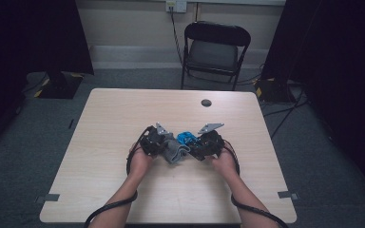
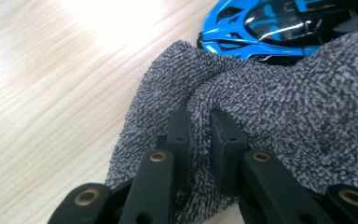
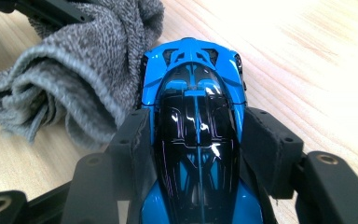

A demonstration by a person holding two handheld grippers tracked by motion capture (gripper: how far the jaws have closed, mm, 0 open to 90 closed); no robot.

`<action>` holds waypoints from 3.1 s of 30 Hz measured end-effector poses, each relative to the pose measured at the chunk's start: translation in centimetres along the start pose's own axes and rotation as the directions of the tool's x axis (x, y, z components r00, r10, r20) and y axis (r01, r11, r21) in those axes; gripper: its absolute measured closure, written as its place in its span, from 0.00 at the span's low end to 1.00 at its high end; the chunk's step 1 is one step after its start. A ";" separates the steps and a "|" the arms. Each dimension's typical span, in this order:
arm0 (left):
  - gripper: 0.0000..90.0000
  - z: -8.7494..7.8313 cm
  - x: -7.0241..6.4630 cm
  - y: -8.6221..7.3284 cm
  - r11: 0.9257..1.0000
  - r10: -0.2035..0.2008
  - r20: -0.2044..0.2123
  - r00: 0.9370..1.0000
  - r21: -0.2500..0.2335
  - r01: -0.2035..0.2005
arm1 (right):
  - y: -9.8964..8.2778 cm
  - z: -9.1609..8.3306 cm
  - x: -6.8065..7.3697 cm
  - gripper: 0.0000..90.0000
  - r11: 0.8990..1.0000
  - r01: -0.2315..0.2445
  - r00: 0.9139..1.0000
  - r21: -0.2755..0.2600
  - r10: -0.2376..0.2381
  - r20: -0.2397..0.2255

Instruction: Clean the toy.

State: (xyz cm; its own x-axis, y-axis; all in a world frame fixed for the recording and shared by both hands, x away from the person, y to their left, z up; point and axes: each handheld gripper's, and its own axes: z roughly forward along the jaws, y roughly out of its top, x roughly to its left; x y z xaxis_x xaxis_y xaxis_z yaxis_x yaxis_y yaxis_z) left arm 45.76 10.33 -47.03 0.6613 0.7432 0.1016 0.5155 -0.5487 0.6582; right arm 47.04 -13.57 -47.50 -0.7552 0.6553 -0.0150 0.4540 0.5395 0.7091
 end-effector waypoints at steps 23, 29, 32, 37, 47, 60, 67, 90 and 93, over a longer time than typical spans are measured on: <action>0.89 -5.1 0.5 -1.3 0.996 -0.014 0.039 0.999 -0.089 0.018 | 0.1 0.0 -0.1 0.48 1.000 -0.009 1.000 0.013 0.009 -0.003; 0.89 -5.7 -1.7 -1.6 0.994 0.028 0.096 0.995 -0.110 -0.017 | 0.2 0.0 0.0 0.48 1.000 -0.008 1.000 0.016 0.008 0.001; 0.89 -5.5 -3.4 -1.6 0.991 0.074 0.119 0.990 -0.119 -0.059 | 0.2 0.0 0.0 0.48 1.000 -0.011 1.000 0.016 0.011 0.000; 0.88 -4.8 -5.8 -1.5 0.987 0.134 0.159 0.978 -0.107 -0.117 | 0.3 0.0 0.0 0.48 1.000 -0.007 1.000 0.022 0.007 0.002; 0.88 -2.5 -10.2 -0.3 0.974 0.224 0.255 0.941 -0.085 -0.209 | 0.3 0.0 0.0 0.48 1.000 -0.006 1.000 0.020 0.006 0.001; 0.88 -0.4 -8.3 0.8 0.982 0.187 0.190 0.964 -0.033 -0.184 | 0.1 -0.1 0.0 0.48 1.000 -0.005 1.000 0.014 0.005 0.000; 0.88 -0.2 -7.1 1.0 0.985 0.172 0.163 0.971 -0.023 -0.171 | 0.1 -0.1 0.0 0.48 1.000 -0.005 1.000 0.013 0.005 0.000; 0.88 0.0 -3.1 0.6 0.997 0.082 0.102 0.991 -0.001 -0.082 | 0.1 0.0 0.0 0.48 1.000 -0.005 1.000 0.013 0.005 0.000; 0.88 0.1 -2.8 0.7 0.997 0.072 0.096 0.993 0.003 -0.073 | 0.2 0.0 0.0 0.48 1.000 -0.003 1.000 0.015 0.003 0.001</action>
State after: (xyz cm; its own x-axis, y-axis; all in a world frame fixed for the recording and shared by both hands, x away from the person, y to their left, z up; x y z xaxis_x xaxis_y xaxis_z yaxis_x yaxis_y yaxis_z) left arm 44.32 7.80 -46.89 0.7461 0.6614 0.0768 0.4675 -0.6026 0.6468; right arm 47.09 -13.52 -47.37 -0.7533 0.6575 -0.0138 0.4633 0.5455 0.6984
